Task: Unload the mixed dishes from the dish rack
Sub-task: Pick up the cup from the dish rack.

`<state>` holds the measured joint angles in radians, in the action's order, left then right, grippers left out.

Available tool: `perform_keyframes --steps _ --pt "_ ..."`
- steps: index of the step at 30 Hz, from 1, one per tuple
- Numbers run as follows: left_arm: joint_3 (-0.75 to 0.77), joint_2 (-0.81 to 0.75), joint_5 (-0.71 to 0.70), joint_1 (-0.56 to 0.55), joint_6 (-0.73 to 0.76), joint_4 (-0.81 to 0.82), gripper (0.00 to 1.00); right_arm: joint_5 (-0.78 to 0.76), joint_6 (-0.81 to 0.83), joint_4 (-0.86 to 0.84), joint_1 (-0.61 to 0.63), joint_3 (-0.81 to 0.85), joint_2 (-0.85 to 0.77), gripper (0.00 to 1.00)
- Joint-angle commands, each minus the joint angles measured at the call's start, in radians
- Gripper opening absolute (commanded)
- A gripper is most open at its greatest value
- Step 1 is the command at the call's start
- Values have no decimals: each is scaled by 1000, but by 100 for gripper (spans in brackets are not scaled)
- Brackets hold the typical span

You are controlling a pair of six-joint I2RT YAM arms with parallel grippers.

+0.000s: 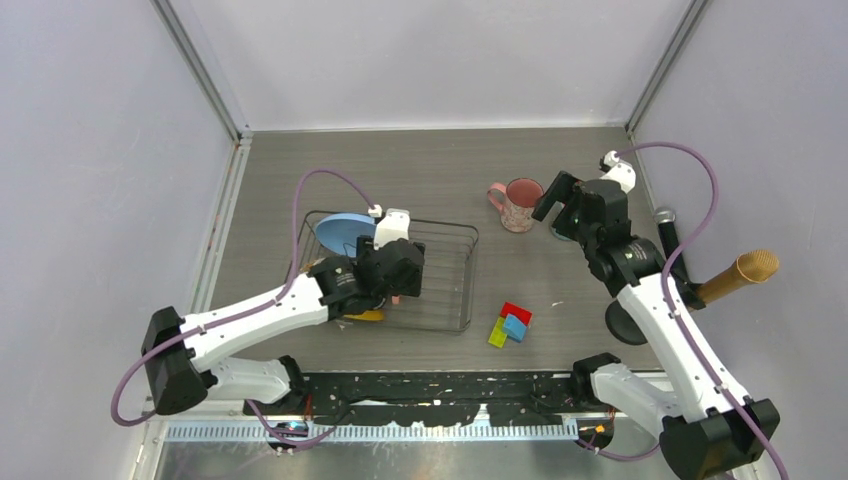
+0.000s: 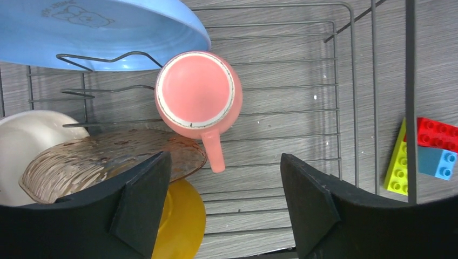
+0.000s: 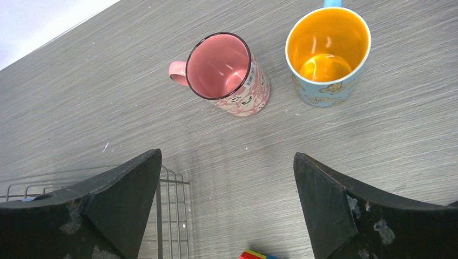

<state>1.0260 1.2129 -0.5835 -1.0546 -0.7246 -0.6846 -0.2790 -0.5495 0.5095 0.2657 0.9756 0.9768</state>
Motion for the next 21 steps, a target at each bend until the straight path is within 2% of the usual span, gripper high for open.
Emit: perform_keyframes --steps 1,4,21 --pt "45 32 -52 3 -16 -12 70 9 -15 -7 -6 -18 -55 99" --pt "48 54 -49 13 -19 -7 62 3 -14 4 -5 -17 -67 99" --pt "43 145 26 103 -29 37 49 -2 -10 20 -5 -29 -79 99"
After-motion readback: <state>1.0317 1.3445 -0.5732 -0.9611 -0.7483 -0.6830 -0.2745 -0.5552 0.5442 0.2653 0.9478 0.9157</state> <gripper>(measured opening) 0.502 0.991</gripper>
